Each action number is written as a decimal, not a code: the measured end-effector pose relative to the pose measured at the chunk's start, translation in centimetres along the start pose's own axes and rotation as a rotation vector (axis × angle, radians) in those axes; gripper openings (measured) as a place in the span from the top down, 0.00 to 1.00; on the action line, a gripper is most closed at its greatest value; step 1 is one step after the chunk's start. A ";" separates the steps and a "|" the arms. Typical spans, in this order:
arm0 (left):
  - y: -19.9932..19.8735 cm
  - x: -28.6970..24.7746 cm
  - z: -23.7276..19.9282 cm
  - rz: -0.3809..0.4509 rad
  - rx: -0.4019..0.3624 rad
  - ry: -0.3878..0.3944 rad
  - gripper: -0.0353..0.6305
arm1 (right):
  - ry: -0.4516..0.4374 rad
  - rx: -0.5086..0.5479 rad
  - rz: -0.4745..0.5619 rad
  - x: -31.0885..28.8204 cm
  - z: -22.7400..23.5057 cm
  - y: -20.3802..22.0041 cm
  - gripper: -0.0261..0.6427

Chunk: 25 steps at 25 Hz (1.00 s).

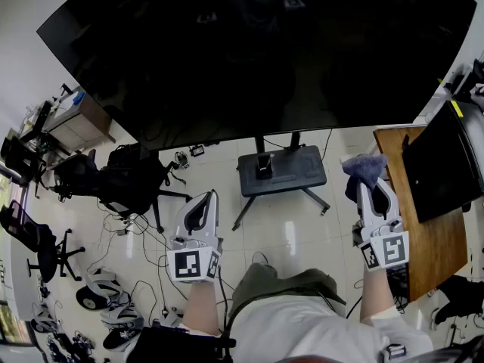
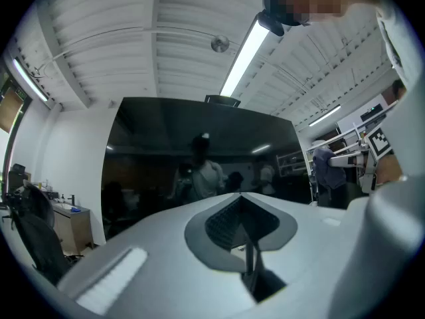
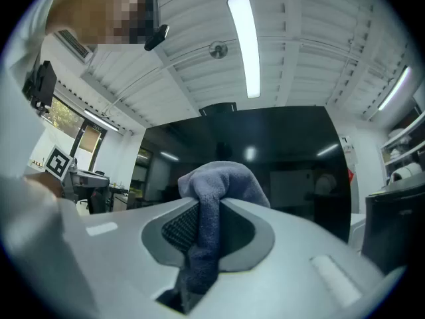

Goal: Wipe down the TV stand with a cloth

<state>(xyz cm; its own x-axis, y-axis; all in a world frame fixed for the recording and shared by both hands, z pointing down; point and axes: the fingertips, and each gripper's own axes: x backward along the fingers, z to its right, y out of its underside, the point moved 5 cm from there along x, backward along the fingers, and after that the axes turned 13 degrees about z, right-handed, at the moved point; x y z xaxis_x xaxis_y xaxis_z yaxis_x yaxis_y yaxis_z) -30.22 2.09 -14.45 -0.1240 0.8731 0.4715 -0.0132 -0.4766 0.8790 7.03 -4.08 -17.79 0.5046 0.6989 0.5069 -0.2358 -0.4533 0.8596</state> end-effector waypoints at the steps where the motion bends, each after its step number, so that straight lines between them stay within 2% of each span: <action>1: 2.6 -0.4 -0.6 -0.014 -0.004 0.013 0.95 | 0.011 0.005 -0.003 -0.5 0.2 2.8 0.87; 3: 8.0 -1.2 -1.8 -0.029 -0.017 0.031 0.95 | 0.037 0.007 0.003 -1.8 1.0 8.4 0.87; 7: 20.5 -2.0 -3.1 0.000 -0.028 0.025 0.94 | 0.051 0.007 0.070 -4.1 2.7 20.2 0.87; 10: 31.6 0.6 -3.5 -0.006 -0.015 0.007 0.94 | -0.019 -0.015 0.082 -3.6 0.5 30.9 0.87; 14: 45.7 5.5 -4.9 -0.034 0.002 -0.003 0.94 | -0.106 -0.004 -0.002 -3.8 -4.5 48.6 0.87; 16: 50.9 7.2 -5.3 -0.033 0.020 -0.012 0.94 | -0.137 -0.013 -0.034 -6.3 -5.8 54.4 0.87; 20: 57.2 9.3 -5.1 0.023 0.037 -0.020 0.94 | -0.200 -0.025 -0.099 -11.5 -7.6 62.4 0.87; 22: 58.7 10.0 -5.0 0.038 0.033 -0.016 0.94 | -0.192 -0.009 -0.130 -12.5 -7.4 65.0 0.87; 25: 59.7 10.4 -3.8 0.052 0.021 -0.015 0.94 | -0.236 0.025 -0.257 -11.0 -6.9 69.3 0.87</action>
<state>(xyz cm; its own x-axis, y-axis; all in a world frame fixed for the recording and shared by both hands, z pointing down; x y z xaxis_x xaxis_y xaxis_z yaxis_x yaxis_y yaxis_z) -36.04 -17.72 42.67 -0.1092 0.8488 0.5173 0.0136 -0.5191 0.8546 -20.58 -39.37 36.68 0.7234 0.6462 0.2430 -0.0571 -0.2949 0.9538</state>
